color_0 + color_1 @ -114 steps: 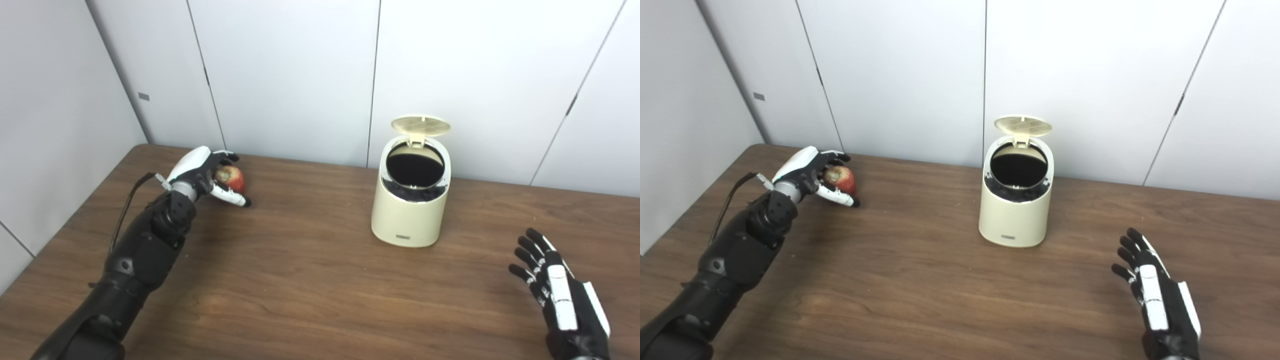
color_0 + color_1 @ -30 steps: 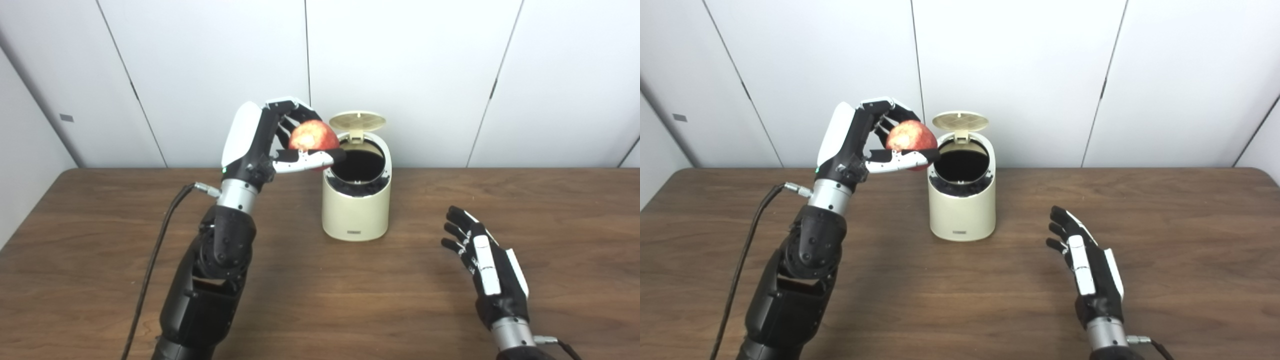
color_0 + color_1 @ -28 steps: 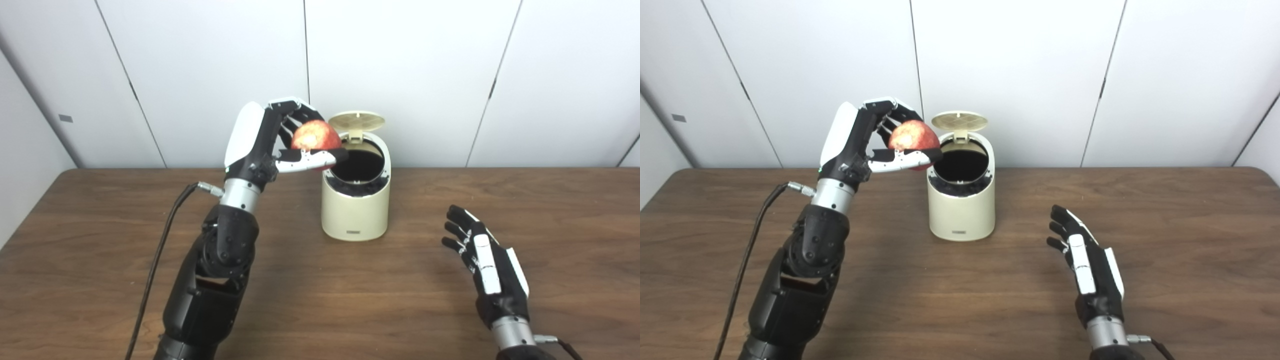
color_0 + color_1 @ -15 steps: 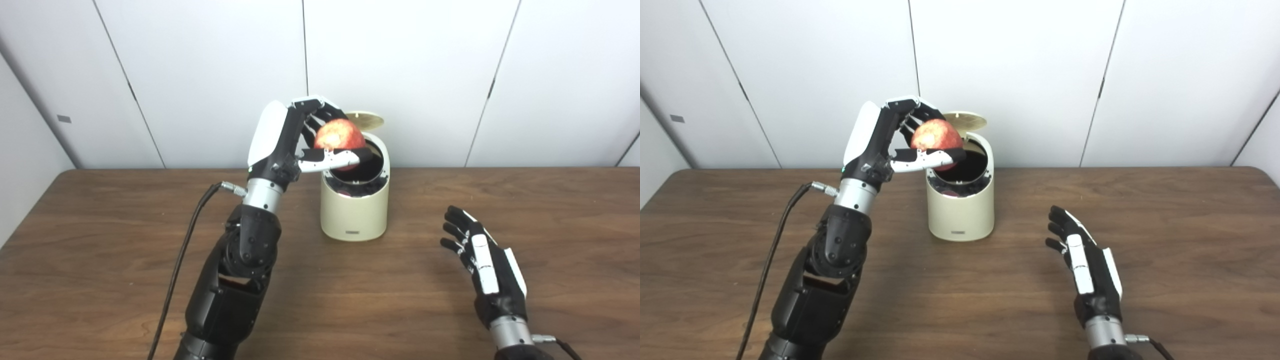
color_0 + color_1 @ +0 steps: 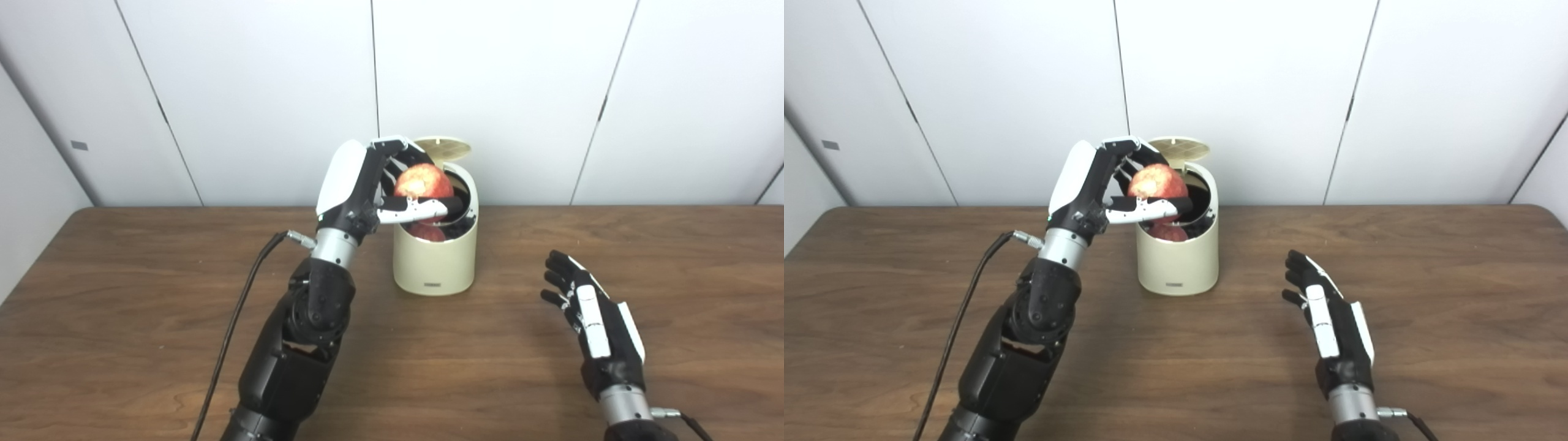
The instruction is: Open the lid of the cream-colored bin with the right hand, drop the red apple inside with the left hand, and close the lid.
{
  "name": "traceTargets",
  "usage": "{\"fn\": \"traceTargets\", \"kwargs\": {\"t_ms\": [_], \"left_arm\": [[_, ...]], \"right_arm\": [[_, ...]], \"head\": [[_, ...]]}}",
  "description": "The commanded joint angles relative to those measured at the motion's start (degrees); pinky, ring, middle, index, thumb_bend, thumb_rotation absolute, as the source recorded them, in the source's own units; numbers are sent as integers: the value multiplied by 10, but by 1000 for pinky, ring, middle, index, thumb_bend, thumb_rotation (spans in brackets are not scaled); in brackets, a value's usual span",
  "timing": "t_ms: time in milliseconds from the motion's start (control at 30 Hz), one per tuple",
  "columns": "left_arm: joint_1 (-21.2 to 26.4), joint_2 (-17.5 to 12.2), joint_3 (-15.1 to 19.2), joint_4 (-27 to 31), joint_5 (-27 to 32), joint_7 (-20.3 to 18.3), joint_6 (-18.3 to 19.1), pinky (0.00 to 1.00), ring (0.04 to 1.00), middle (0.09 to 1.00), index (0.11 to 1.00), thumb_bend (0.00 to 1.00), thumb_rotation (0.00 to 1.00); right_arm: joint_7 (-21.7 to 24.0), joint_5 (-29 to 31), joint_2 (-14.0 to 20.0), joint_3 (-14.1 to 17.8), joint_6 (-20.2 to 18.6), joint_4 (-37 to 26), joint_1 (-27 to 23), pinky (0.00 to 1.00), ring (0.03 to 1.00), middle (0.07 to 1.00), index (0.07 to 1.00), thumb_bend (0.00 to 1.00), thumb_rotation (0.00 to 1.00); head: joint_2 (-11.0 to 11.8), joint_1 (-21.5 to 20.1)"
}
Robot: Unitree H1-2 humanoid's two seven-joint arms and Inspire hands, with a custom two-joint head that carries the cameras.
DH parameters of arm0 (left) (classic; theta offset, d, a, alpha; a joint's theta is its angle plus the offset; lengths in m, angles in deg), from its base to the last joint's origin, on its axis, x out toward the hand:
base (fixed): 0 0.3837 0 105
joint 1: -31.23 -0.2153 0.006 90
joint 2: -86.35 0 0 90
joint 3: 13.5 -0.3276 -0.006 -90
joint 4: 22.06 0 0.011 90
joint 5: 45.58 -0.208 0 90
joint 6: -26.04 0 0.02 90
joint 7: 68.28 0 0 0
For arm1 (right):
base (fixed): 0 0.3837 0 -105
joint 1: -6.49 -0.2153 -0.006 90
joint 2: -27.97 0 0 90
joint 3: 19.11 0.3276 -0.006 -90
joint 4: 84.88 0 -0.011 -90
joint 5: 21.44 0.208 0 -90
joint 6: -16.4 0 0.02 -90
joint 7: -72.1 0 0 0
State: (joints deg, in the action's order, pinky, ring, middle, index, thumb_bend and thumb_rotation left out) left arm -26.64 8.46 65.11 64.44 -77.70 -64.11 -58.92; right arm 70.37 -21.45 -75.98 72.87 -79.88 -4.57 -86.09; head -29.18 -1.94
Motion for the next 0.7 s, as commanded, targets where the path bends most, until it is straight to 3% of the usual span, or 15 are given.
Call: {"fn": "traceTargets", "kwargs": {"t_ms": [0,433,667], "left_arm": [[42,-3,-1,-4,-16,30,-33,327,414,540,493,471,0],[79,4,-15,-108,-42,104,-89,364,415,556,491,472,0],[84,8,-26,-112,-52,108,-84,408,426,560,485,473,0]], "right_arm": [[3,2,-2,-2,11,-22,-14,798,872,861,839,516,934],[4,5,1,-1,13,-20,-11,797,873,858,846,535,941],[4,7,1,1,16,-18,-12,797,871,852,843,537,940]], "head": [[0,0],[-1,3],[-2,3]]}}
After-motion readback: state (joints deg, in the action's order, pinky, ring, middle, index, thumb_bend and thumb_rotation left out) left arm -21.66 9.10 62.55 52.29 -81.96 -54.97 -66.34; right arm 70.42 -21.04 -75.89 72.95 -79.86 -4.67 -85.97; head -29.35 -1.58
